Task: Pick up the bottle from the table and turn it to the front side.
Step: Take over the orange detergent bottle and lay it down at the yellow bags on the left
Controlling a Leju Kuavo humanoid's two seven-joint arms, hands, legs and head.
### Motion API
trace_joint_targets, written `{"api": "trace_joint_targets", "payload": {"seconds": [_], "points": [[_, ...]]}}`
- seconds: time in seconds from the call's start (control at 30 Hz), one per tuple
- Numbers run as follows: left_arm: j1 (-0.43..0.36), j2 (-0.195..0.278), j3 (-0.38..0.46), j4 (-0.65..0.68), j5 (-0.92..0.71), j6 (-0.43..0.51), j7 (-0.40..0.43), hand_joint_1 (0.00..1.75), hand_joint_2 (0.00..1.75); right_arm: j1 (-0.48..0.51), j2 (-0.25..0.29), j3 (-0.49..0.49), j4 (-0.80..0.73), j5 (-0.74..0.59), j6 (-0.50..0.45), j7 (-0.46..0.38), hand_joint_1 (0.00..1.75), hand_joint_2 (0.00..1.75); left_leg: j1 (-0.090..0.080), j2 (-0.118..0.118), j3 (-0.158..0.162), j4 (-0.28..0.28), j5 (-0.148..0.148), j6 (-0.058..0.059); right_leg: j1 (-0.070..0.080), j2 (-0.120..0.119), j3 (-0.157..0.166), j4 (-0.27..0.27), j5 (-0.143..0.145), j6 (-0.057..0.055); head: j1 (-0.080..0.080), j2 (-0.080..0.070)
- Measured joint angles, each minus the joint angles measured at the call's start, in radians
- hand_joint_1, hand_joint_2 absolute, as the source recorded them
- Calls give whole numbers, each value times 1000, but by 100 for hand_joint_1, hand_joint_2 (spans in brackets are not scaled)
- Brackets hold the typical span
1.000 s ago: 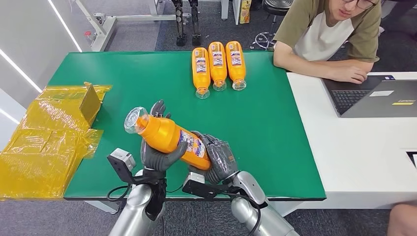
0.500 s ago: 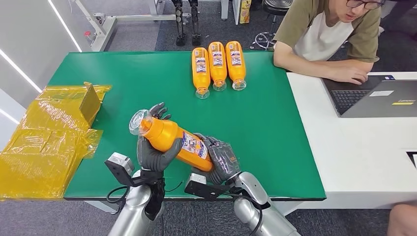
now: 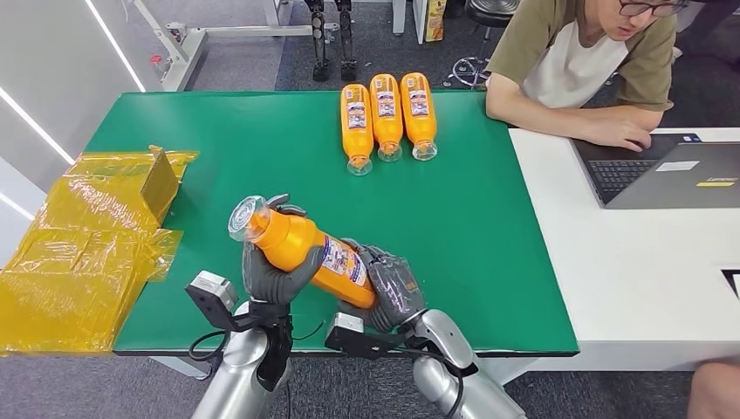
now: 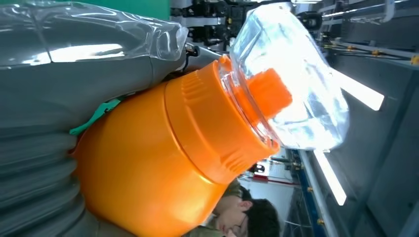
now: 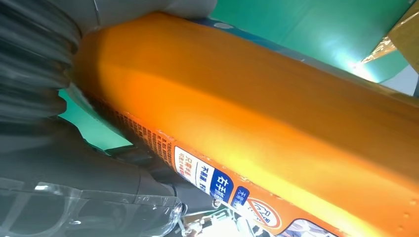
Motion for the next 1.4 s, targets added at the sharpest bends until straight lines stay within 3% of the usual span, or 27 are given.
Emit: {"api": "trace_joint_targets", "payload": {"seconds": [0.3,0.47,0.63,0.73,0.83,0.93,1.07,1.2,1.3,1.4], "points": [[3,1,0,-36,-48,111,14,175,175,44,27,2,-14,-22,-103,-32,0,175,0,0,0,0,0,0,0,0,0,0,0,0,0,0],[-6,8,6,-69,-150,312,54,175,175,73,44,2,-41,-114,-170,-100,0,175,0,-1,-1,0,0,0,0,-1,0,0,0,0,0,0],[-29,20,29,-97,-197,379,75,175,175,88,55,4,-67,-164,-202,-124,0,175,0,-1,-1,0,0,0,0,-1,0,0,0,0,0,0],[-49,44,48,-99,-304,519,110,175,175,99,62,4,-80,-214,-220,-156,0,175,0,-1,-1,0,0,0,0,-1,0,0,0,0,0,0],[-106,102,76,-83,-433,617,163,175,175,110,70,4,-93,-270,-226,-181,0,175,1,-1,-1,0,1,-1,1,-1,0,1,0,0,0,0],[-207,167,107,-9,-508,638,191,175,175,115,73,4,-99,-328,-230,-206,0,175,2,-2,-1,-1,2,-3,2,-2,0,1,0,-1,0,0],[-407,240,125,186,-628,642,266,175,175,129,78,3,-106,-356,-246,-233,0,175,2,-2,-1,-1,4,-5,2,-2,-1,2,3,-4,0,0],[-564,291,104,354,-868,588,484,175,175,158,84,2,-139,-323,-247,-199,0,175,2,-2,-1,-1,4,-5,2,0,-1,2,3,-4,0,0],[-617,336,29,442,-1075,518,613,175,175,187,87,-2,-184,-275,-231,-164,0,175,2,0,-1,-1,4,-6,2,0,-1,2,3,-4,0,0],[-620,366,-52,504,-1182,472,622,175,175,203,87,-13,-224,-249,-217,-152,0,175,2,0,-1,-1,4,-6,2,1,-2,2,2,-4,0,0]]}}
